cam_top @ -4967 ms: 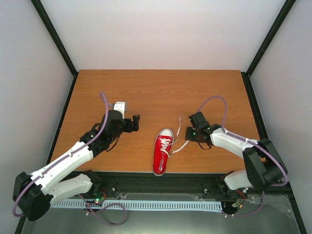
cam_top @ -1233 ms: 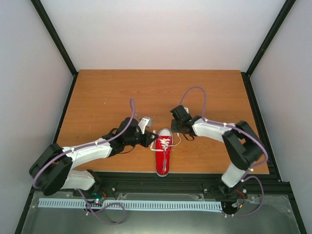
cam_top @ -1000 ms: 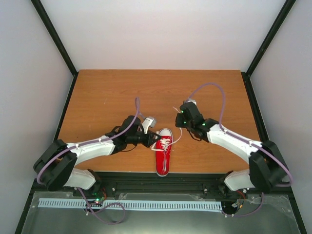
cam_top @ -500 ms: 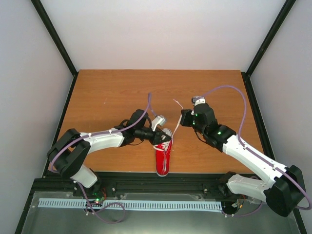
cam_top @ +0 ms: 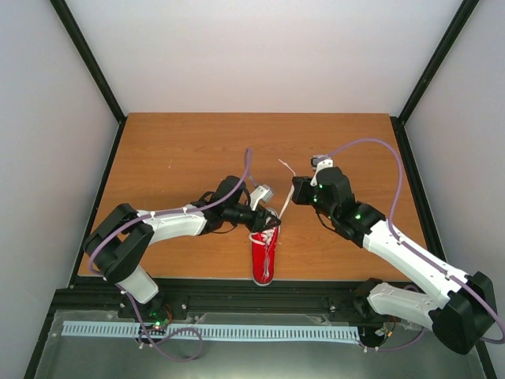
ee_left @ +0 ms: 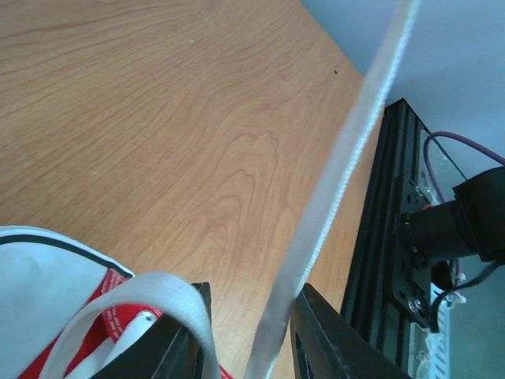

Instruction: Tie the shoes

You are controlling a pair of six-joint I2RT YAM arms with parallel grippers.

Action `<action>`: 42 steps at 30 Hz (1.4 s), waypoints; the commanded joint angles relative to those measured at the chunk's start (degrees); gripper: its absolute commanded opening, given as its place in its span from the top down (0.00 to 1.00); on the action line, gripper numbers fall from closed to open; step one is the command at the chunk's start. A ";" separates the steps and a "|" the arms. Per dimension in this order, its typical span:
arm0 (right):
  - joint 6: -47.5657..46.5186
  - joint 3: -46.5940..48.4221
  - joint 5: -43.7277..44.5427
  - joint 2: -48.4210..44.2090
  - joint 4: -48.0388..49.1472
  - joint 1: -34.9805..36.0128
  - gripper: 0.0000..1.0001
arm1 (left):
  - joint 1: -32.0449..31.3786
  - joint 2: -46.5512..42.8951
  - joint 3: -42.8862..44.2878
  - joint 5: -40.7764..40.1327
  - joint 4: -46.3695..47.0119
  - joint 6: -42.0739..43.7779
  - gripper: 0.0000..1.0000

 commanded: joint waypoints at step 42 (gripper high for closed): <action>-2.73 6.61 -3.84 3.23 0.72 0.38 0.97 | -3.76 -3.82 -0.42 -8.13 -11.64 7.17 0.81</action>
